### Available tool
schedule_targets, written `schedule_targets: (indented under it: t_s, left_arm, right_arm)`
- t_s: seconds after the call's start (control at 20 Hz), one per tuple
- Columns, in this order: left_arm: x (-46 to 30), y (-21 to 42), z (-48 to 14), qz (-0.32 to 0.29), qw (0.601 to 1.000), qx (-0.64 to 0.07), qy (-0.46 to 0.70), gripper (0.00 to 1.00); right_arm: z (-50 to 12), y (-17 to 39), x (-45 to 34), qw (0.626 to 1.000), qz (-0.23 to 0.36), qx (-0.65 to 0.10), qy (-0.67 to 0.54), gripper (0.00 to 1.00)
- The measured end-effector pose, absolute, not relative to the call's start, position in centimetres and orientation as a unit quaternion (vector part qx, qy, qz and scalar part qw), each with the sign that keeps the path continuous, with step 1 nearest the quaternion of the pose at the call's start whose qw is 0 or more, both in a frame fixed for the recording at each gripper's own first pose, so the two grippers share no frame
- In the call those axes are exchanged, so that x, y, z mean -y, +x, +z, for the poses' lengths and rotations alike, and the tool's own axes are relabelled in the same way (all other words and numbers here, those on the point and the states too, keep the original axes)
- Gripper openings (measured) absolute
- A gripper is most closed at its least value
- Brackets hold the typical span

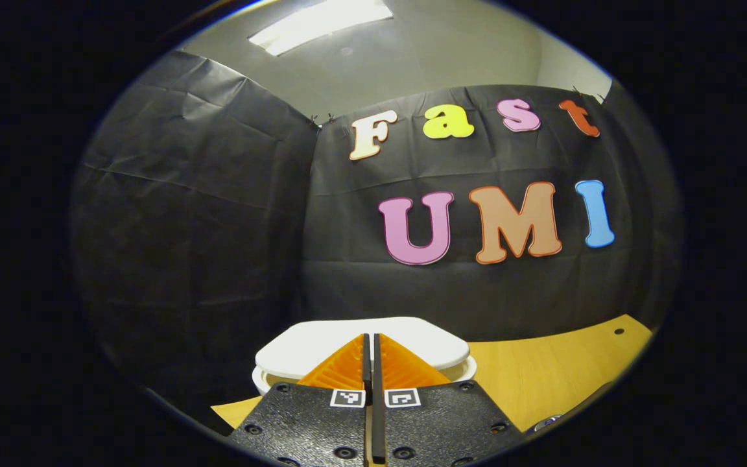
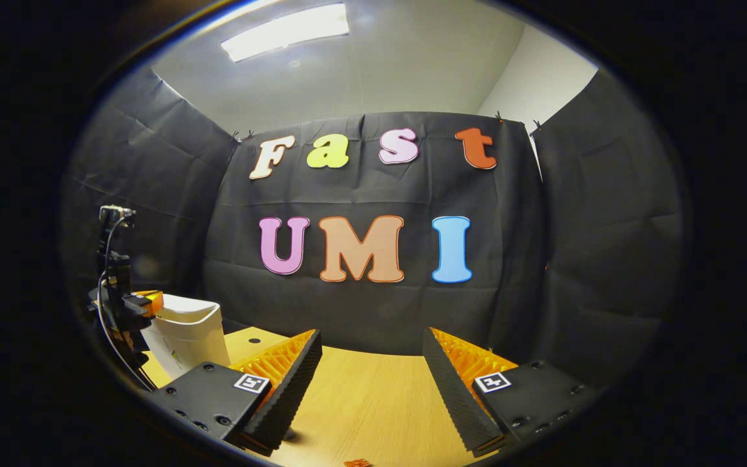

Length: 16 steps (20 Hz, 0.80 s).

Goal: Press the lid of the desktop garbage bin to open it, pick up the crumpled paper on the desktop and throw it into the bin, then pick up the pop can on the desktop and drop it into the bin, and finally close the garbage bin lid.

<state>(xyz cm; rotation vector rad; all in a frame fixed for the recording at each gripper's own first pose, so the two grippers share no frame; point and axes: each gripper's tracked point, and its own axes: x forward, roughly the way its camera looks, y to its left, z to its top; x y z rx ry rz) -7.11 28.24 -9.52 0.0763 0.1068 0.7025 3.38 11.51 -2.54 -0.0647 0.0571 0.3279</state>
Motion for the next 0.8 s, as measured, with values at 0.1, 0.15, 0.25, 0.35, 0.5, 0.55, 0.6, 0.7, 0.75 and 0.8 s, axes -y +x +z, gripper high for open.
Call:
schedule_targets:
  t_s: [0.1, 0.15, 0.25, 0.35, 0.5, 0.55, 0.6, 0.7, 0.75, 0.8]
  left_arm:
    - [-27.2, -7.1, -7.1, 0.331, 0.942, -0.026, 0.036, 0.00]
    - [-26.6, -6.3, -6.3, 0.320, 0.947, -0.016, 0.030, 0.00]
    - [-24.4, -4.7, -5.3, 0.285, 0.958, -0.003, 0.008, 0.04]
    - [-21.6, -4.0, -4.6, 0.246, 0.969, 0.005, -0.012, 0.12]
    - [-17.4, -3.2, -3.6, 0.190, 0.982, 0.009, -0.015, 0.43]
    - [-16.3, -3.2, -3.3, 0.175, 0.984, 0.010, -0.009, 0.50]
    - [-15.2, -3.2, -2.8, 0.162, 0.987, 0.012, -0.002, 0.59]
    - [-13.6, -3.4, -2.0, 0.145, 0.989, 0.018, 0.006, 0.73]
    - [-12.9, -3.5, -1.7, 0.139, 0.990, 0.021, 0.007, 0.78]
    - [-12.4, -3.7, -1.2, 0.135, 0.990, 0.025, 0.009, 0.85]
  right_arm:
    - [-2.7, 3.6, -11.3, 0.986, 0.163, -0.032, -0.032, 0.99]
    - [-2.7, 3.7, -11.2, 0.986, 0.163, -0.033, -0.031, 0.99]
    - [-2.7, 3.9, -11.1, 0.986, 0.162, -0.033, -0.028, 0.99]
    - [-3.0, 4.2, -11.2, 0.986, 0.163, -0.035, -0.029, 0.99]
    - [-4.3, 4.4, -11.4, 0.984, 0.167, -0.049, -0.032, 0.99]
    - [-4.9, 4.5, -11.6, 0.983, 0.170, -0.056, -0.034, 0.99]
    - [-5.7, 4.6, -11.8, 0.982, 0.171, -0.064, -0.036, 1.00]
    - [-7.5, 4.9, -12.3, 0.980, 0.177, -0.084, -0.044, 0.99]
    - [-8.8, 5.1, -12.5, 0.978, 0.180, -0.097, -0.050, 0.99]
    - [-10.1, 5.2, -12.6, 0.975, 0.182, -0.110, -0.057, 0.99]
